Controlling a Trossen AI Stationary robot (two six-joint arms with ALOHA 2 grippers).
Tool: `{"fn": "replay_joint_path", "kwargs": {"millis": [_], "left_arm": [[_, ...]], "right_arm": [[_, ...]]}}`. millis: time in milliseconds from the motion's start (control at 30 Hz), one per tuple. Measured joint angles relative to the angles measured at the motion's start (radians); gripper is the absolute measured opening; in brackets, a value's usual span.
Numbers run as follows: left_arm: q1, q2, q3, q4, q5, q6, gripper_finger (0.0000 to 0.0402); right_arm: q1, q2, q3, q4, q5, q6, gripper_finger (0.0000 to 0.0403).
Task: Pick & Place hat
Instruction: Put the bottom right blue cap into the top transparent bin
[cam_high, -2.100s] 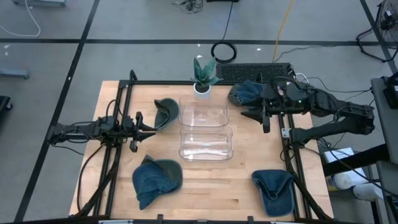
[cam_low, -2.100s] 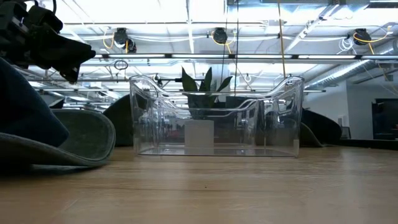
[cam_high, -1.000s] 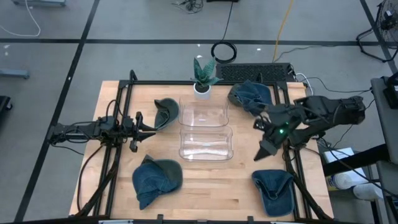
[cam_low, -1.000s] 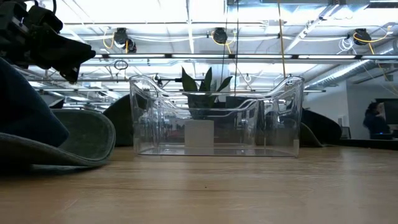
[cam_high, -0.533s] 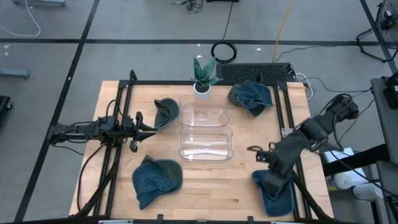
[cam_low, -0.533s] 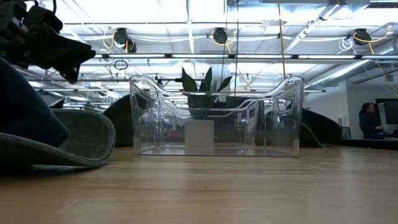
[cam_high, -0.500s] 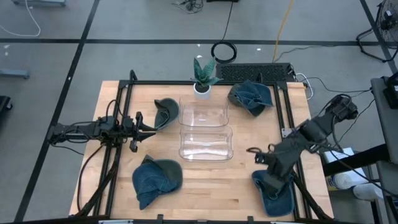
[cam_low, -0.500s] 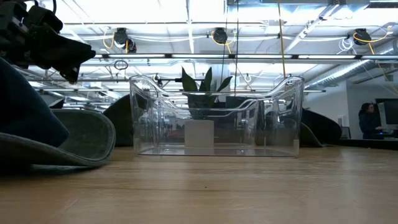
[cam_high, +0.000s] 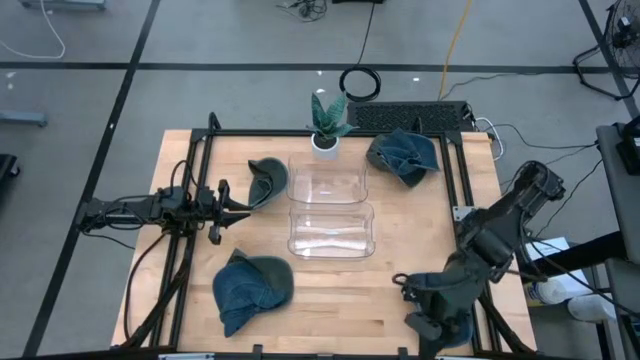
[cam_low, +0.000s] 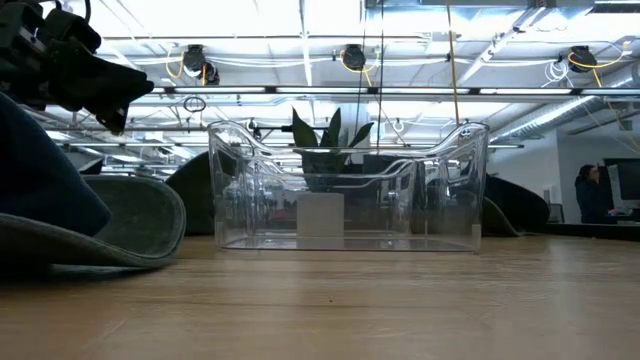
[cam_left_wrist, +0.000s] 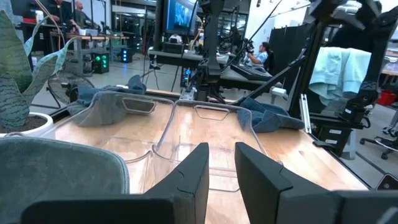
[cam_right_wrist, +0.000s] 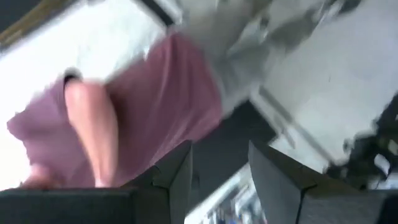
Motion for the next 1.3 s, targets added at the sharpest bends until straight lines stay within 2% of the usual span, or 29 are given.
{"fn": "replay_joint_path", "kwargs": {"millis": [133, 633, 833, 1300], "left_arm": [[0.0, 0.0, 0.0, 0.0, 0.0, 0.0, 0.0088], [0.0, 0.0, 0.0, 0.0, 0.0, 0.0, 0.0088], [0.0, 0.0, 0.0, 0.0, 0.0, 0.0, 0.0088], [0.0, 0.0, 0.0, 0.0, 0.0, 0.0, 0.0088]], "right_arm": [[0.017, 0.0, 0.0, -0.102, 0.159, -0.033, 0.0142], [0.102, 0.0, 0.0, -0.572, 0.439, -0.051, 0.0123], [0.102, 0.064, 0.0, -0.624, 0.471, -0.041, 0.0123], [0.129, 0.233, -0.001, -0.616, 0.437, 0.084, 0.0123]]}}
